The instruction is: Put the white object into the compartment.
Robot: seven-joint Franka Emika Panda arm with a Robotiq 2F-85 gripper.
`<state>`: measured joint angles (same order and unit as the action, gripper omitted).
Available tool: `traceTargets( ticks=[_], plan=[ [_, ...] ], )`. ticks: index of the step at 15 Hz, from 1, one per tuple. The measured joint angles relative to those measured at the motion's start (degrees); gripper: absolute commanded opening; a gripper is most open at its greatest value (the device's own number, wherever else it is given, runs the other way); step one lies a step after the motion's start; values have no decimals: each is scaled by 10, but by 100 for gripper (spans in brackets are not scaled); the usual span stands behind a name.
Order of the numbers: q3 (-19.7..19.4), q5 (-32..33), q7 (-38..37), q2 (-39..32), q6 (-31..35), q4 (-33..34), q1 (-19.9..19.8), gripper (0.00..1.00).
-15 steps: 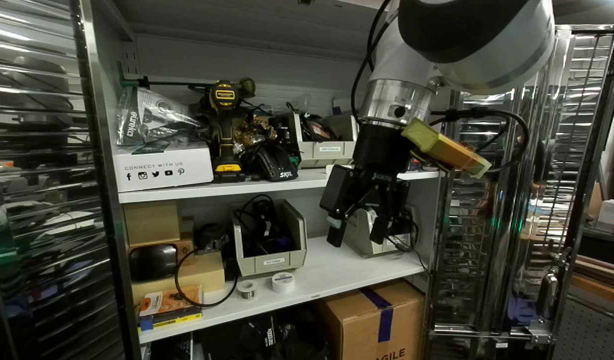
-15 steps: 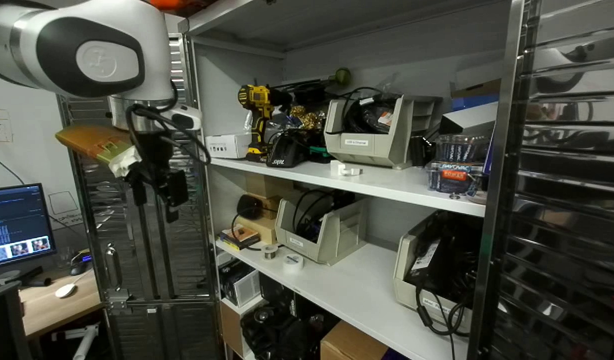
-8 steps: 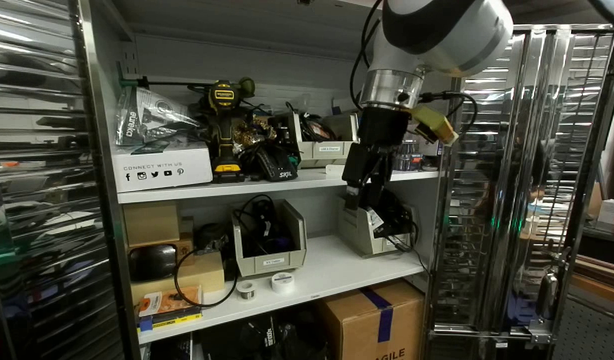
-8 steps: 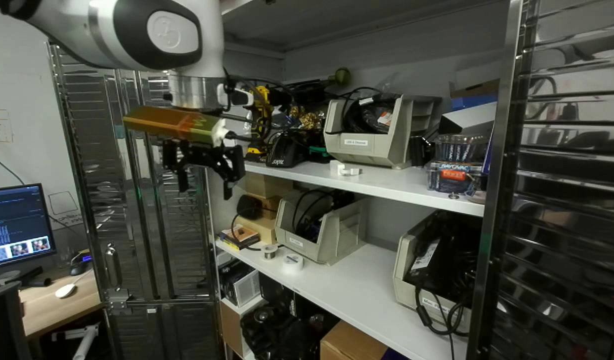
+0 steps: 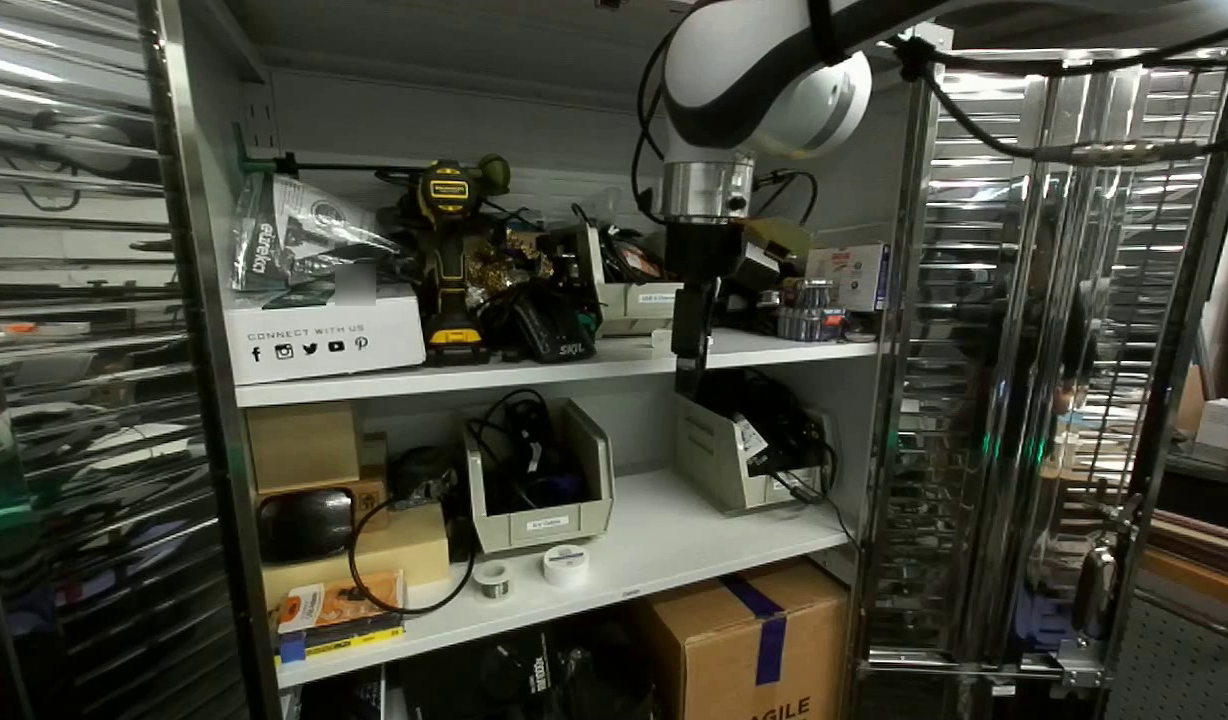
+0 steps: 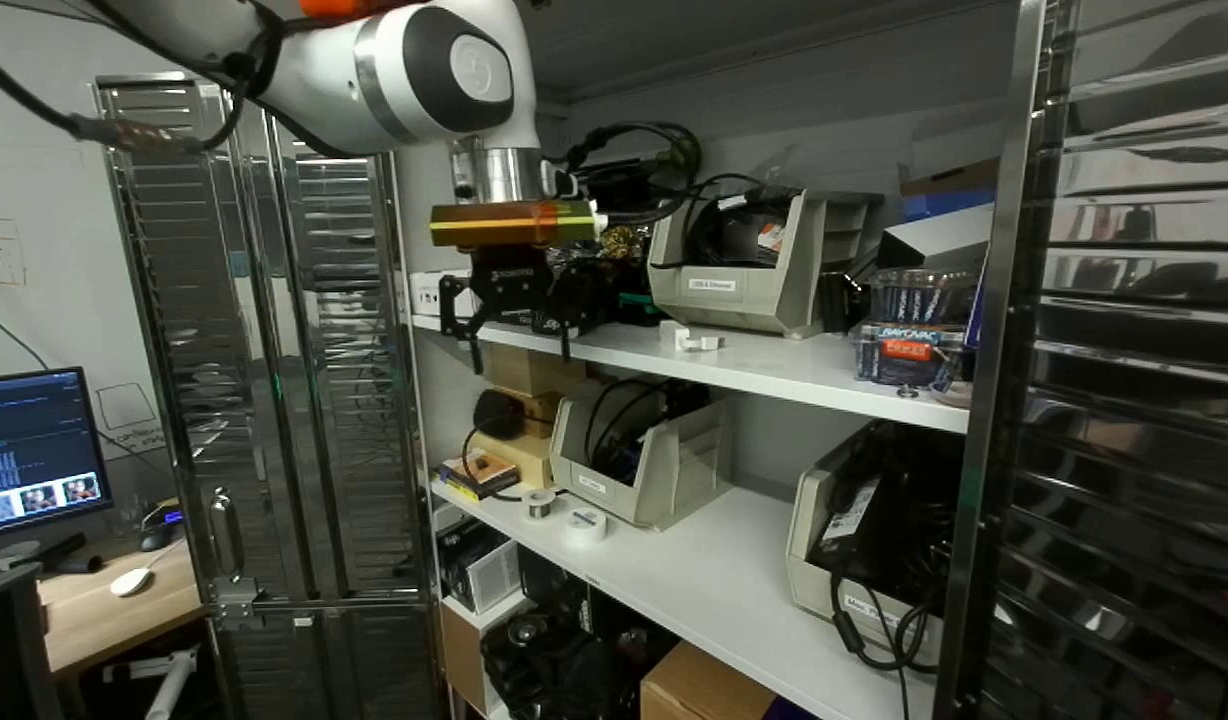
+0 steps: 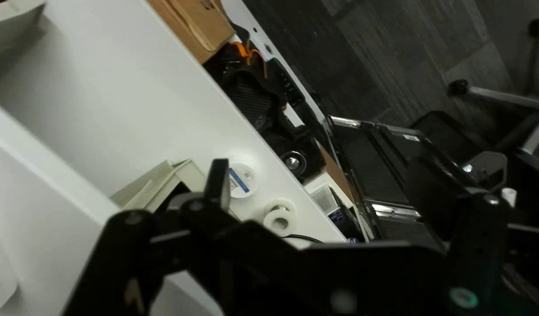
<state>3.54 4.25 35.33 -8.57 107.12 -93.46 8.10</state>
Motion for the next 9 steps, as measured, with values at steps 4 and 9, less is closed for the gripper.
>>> traceTargets(
  ticks=[4,9],
  plan=[
    [2,87,38,-64,-5,100,-3,100],
    [0,102,67,-107,-2,186,-33,100]
  ],
)
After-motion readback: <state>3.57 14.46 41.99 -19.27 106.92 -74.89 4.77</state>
